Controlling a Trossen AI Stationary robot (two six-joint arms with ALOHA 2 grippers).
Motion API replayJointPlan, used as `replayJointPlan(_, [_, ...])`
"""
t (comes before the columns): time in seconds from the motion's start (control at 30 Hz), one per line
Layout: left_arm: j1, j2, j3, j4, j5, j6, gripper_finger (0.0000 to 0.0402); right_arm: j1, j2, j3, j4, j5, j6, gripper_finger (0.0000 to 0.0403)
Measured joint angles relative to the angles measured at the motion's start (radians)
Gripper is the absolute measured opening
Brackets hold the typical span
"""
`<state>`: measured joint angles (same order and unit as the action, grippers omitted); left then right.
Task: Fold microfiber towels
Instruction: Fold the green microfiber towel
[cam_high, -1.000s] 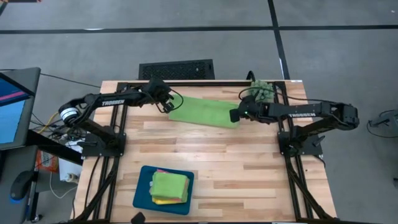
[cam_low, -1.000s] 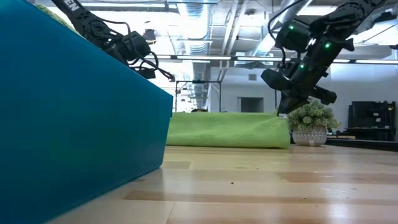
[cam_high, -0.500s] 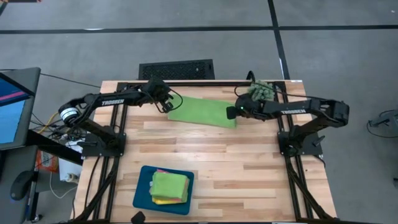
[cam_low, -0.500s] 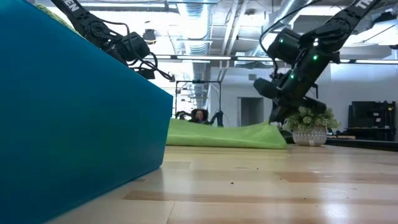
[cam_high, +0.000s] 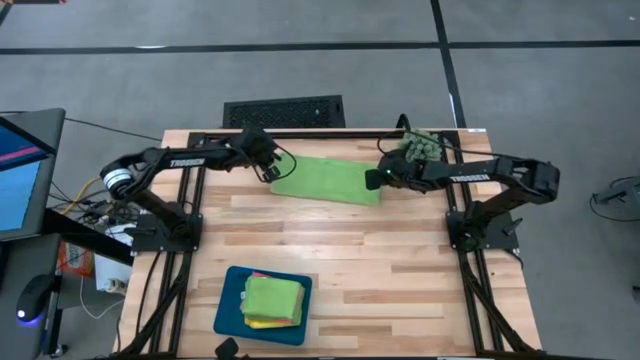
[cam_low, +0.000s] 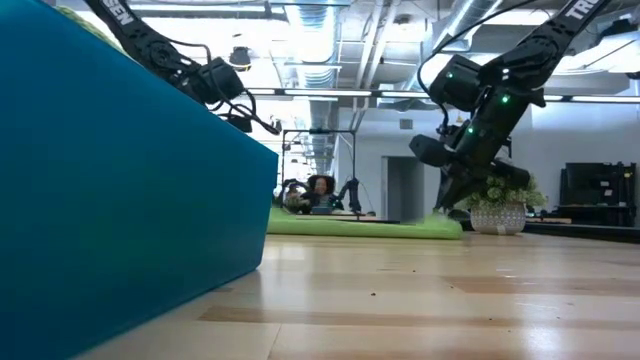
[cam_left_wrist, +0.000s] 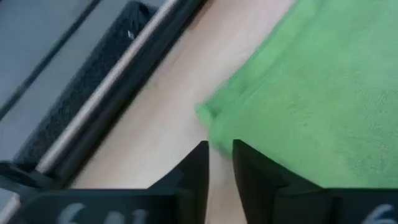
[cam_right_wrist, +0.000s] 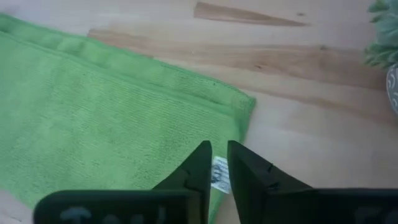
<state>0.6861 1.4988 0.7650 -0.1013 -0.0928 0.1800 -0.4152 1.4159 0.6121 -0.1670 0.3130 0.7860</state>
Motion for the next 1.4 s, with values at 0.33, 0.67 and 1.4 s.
replayJointPlan(0.33, [0.000, 0.053, 0.001, 0.008, -0.053, -0.034, 0.0136, 0.001, 0.002, 0.002, 0.019, -0.006, 0.021, 0.0131])
replayJointPlan(0.67, [0.004, 0.043, 0.147, -0.215, -0.153, 0.019, 0.0205, 0.100, -0.021, 0.040, 0.140, -0.023, -0.077, 0.0134])
replayJointPlan(1.4, [-0.101, -0.110, -0.205, 0.086, 0.114, -0.355, 0.0014, 0.256, 0.035, 0.035, 0.020, 0.060, -0.082, 0.0120])
